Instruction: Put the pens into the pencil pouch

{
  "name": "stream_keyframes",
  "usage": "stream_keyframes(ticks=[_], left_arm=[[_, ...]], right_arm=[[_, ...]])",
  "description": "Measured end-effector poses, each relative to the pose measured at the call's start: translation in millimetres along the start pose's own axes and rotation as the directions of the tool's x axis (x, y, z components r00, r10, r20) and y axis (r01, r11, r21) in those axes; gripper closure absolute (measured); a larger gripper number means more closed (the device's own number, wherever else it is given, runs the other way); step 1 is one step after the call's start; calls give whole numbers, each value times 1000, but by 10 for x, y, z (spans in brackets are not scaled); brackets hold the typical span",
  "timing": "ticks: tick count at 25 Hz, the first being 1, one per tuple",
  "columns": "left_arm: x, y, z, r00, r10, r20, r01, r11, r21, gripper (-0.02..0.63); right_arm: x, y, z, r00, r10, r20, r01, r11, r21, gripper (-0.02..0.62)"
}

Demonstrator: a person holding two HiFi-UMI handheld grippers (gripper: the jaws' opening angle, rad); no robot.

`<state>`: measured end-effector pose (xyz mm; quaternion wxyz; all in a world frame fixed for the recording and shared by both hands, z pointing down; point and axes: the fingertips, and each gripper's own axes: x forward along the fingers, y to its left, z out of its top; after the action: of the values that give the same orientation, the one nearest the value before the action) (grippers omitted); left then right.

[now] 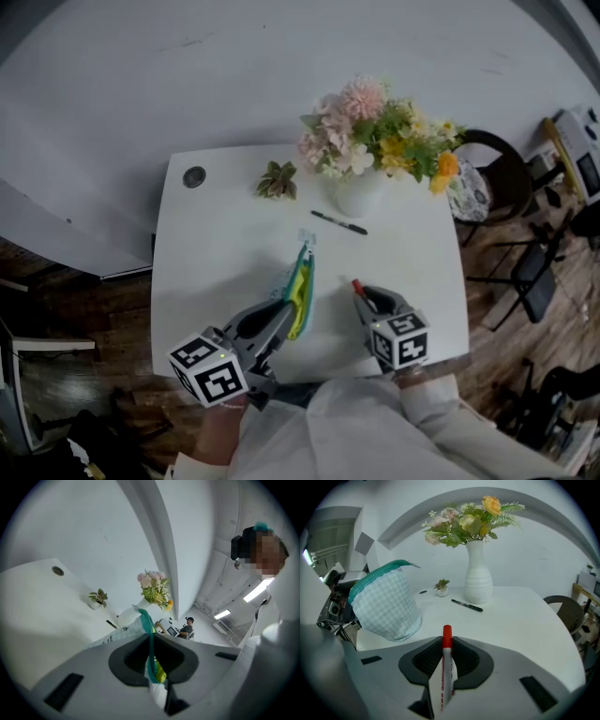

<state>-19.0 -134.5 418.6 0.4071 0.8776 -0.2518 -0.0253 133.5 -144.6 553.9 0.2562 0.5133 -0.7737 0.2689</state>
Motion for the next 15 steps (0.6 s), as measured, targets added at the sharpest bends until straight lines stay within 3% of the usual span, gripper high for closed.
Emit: stream_keyframes(ticks=[8, 15], left_arm=[[-27, -3, -25, 1000, -2, 2, 2, 1000, 13, 578], [-47, -11, -26, 1000, 7, 10, -7, 1000, 20, 578]], right_arm=[[-216, 187, 333, 991, 60, 116, -60, 998, -9, 532], [-480, 452, 869, 962, 142, 234, -134, 990, -52, 532]])
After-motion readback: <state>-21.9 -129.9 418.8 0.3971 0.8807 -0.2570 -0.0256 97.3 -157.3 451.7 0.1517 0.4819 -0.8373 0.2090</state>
